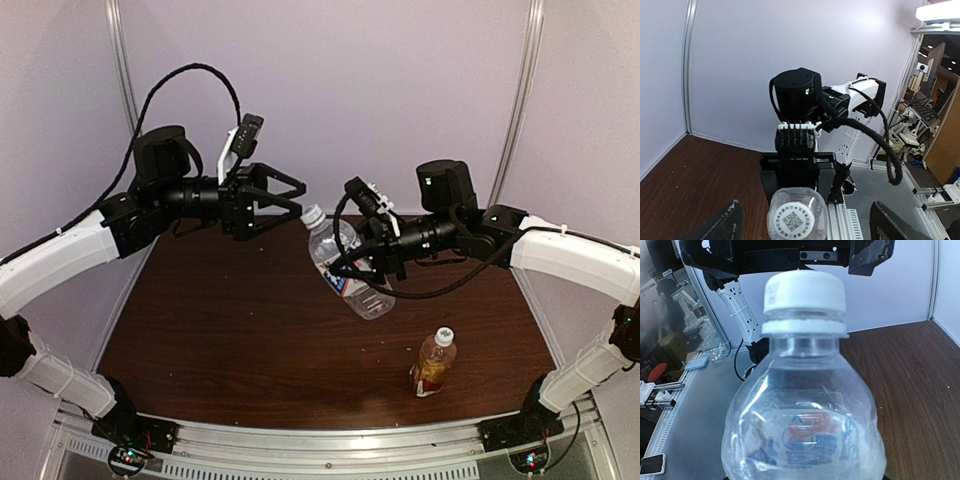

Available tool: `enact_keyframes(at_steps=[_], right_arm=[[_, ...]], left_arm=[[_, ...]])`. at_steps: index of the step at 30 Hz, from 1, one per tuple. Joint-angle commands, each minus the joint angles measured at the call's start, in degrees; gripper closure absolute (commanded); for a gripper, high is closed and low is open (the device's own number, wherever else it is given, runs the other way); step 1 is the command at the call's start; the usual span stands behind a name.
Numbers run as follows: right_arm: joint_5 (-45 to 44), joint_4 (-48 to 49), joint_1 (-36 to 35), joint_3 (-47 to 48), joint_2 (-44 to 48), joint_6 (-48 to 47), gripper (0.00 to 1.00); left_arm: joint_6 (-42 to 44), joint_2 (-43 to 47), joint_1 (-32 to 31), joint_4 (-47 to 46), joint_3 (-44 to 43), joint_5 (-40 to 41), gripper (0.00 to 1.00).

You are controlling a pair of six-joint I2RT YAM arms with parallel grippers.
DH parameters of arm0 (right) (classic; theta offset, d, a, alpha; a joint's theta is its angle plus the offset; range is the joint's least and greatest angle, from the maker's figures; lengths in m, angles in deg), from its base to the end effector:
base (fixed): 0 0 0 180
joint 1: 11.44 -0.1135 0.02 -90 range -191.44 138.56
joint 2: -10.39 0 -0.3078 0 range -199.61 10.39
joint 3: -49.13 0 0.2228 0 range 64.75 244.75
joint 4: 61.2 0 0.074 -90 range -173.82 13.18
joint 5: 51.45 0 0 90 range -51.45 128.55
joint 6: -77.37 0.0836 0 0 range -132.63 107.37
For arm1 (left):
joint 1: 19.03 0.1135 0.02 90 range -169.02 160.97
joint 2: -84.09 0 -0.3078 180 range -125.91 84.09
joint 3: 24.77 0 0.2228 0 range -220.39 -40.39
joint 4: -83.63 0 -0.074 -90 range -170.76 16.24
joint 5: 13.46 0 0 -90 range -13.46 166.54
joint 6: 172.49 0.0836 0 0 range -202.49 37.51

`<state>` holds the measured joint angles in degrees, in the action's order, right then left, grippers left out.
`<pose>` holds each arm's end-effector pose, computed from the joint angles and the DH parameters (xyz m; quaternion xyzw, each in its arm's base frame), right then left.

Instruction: Unscrew the bottle caps

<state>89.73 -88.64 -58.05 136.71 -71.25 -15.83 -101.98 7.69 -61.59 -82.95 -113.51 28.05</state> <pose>0.1687 0.2733 0.3948 -0.5344 0.5738 0.5194 0.3396 0.1747 -0.2454 0.4578 0.4119 0.5801 -0.5803 0.3962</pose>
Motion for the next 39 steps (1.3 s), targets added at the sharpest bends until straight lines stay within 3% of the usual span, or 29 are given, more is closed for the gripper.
enact_keyframes(at_steps=[1, 10, 29, 33, 39], right_arm=[[7.4, 1.7, 0.3, 0.5, 0.3, 2.7, 0.54], [11.7, 4.1, 0.3, 0.9, -0.5, 5.0, 0.53], [10.3, 5.4, 0.4, 1.1, -1.5, 5.6, 0.54], [5.1, 3.5, 0.6, 1.6, -1.2, 4.6, 0.54], [-6.9, 1.4, 0.7, 2.7, -1.7, 3.9, 0.53]], left_arm=[[4.8, -0.4, 0.4, -4.1, 0.1, -8.0, 0.14], [3.2, -5.0, 0.3, -6.1, -2.9, -12.0, 0.33], [0.9, -6.2, 0.3, -8.5, -1.8, -12.7, 0.60], [-0.9, -5.6, 0.3, -7.9, -1.7, -9.2, 0.74], [-3.9, -5.2, 0.1, -1.6, -3.3, 2.8, 0.94]])
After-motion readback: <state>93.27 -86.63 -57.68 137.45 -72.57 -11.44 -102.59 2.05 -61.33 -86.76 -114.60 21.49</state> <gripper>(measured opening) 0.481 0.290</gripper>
